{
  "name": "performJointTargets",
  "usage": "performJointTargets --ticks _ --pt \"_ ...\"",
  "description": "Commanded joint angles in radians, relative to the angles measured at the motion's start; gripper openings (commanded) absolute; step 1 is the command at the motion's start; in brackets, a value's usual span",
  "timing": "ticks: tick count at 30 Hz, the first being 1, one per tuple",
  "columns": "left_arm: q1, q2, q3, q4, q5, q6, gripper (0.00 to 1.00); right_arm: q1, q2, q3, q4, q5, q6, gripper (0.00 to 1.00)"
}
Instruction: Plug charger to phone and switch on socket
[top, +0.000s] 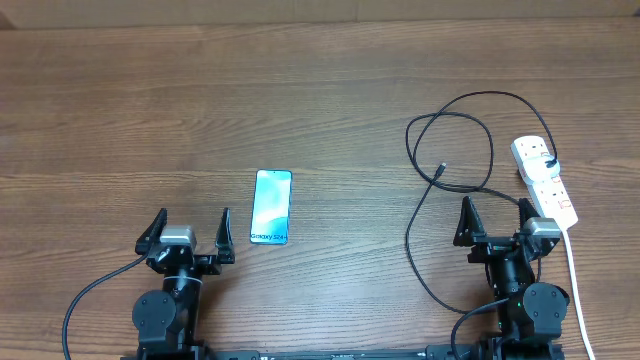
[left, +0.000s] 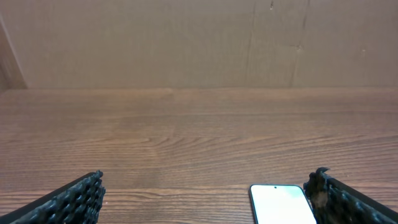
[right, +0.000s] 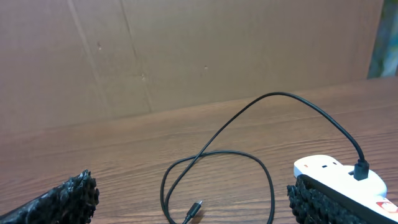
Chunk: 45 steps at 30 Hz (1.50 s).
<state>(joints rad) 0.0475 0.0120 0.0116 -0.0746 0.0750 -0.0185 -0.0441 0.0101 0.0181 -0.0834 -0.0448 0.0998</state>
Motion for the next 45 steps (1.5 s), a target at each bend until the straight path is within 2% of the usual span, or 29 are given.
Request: performJointTargets --ticks 1,41,45 --pt "0.006 -0.007 -0.007 0.001 -0.004 0.019 0.99 0.005 -0.005 -0.01 0.003 -0.002 -0.018 1.0" --pt "0.006 -0.007 -0.007 0.002 -0.004 0.02 0.99 0.005 -0.005 -0.01 0.003 -0.002 -0.018 1.0" --pt "0.006 -0.007 -0.007 0.001 -0.063 0.046 1.0 0.005 -0.005 -0.01 0.003 -0.002 -0.018 1.0"
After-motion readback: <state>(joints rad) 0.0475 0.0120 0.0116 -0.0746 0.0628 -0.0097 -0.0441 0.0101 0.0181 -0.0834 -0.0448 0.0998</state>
